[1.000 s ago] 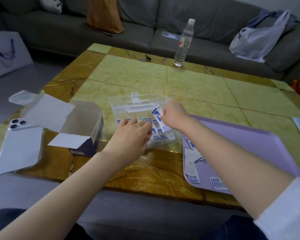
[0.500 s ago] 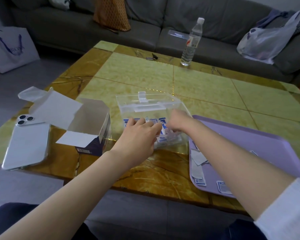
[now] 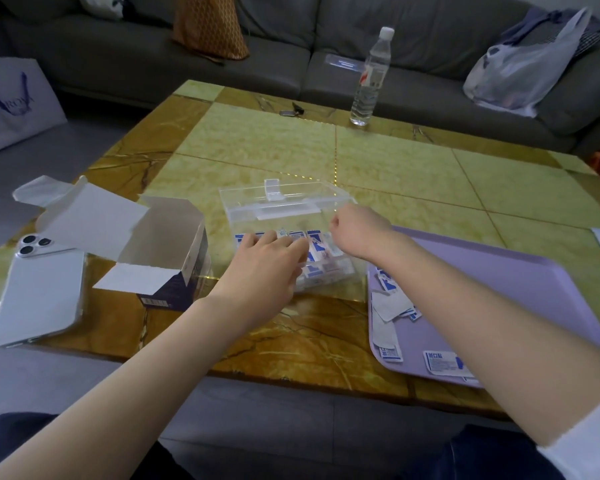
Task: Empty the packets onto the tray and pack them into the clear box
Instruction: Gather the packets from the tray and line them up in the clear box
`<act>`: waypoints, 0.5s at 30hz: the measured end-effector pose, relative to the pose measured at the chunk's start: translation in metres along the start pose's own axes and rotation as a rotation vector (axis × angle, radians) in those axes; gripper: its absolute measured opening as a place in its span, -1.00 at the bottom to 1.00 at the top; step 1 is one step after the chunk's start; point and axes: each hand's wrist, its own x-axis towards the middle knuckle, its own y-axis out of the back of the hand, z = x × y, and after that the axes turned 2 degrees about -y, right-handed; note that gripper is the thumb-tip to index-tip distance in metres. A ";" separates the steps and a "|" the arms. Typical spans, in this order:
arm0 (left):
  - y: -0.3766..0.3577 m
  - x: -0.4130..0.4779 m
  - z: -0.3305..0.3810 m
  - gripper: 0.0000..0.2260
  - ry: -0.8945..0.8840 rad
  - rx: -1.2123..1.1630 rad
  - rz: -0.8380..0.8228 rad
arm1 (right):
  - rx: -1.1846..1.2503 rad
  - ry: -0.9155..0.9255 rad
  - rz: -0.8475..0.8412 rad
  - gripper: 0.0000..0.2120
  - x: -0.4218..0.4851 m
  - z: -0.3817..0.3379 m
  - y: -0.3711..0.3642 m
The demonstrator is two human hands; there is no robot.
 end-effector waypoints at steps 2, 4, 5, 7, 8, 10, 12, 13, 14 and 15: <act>0.001 0.002 0.004 -0.79 0.011 0.011 0.005 | 0.095 0.087 0.194 -0.80 -0.011 0.009 0.002; 0.002 0.005 0.013 -0.70 0.018 -0.004 0.047 | 0.229 0.186 0.385 -0.79 -0.026 0.022 0.001; 0.002 0.007 0.019 -0.69 0.013 -0.015 0.075 | 0.283 0.236 0.471 -0.80 -0.034 0.030 -0.002; -0.001 0.012 0.035 -0.70 -0.028 -0.017 0.124 | 0.299 0.276 0.613 -0.84 -0.049 0.055 -0.006; -0.004 0.013 0.043 -0.72 -0.065 -0.010 0.134 | 0.278 0.256 0.646 -0.86 -0.054 0.071 -0.010; -0.012 0.019 0.058 -0.72 -0.140 -0.004 0.149 | 0.223 0.156 0.621 -0.85 -0.060 0.110 -0.020; -0.024 0.024 0.072 -0.72 -0.204 0.011 0.140 | 0.151 -0.011 0.460 -0.76 -0.062 0.153 -0.034; -0.029 0.027 0.082 -0.73 -0.236 0.015 0.106 | 0.109 -0.126 0.354 -0.69 -0.065 0.174 -0.041; -0.034 0.030 0.090 -0.74 -0.257 0.011 0.064 | 0.074 -0.234 0.265 -0.63 -0.067 0.193 -0.048; -0.040 0.033 0.098 -0.75 -0.263 0.008 0.006 | 0.066 -0.327 0.202 -0.57 -0.069 0.208 -0.054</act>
